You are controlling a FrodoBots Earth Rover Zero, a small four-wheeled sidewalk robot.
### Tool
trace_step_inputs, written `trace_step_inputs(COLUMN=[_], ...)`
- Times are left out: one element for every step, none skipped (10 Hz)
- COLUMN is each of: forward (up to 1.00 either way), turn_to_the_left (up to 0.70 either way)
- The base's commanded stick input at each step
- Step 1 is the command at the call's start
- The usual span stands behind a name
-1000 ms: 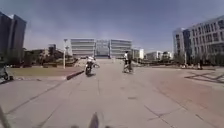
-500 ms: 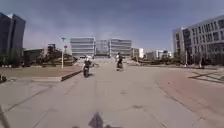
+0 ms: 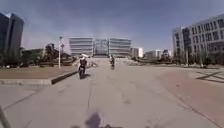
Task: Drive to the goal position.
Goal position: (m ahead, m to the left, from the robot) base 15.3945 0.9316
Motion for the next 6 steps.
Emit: trace_step_inputs(forward=[1.00, 1.00, 1.00, 1.00, 1.00, 1.00], turn_to_the_left=[0.00, 0.00, 0.00, 0.00, 0.00, 0.00])
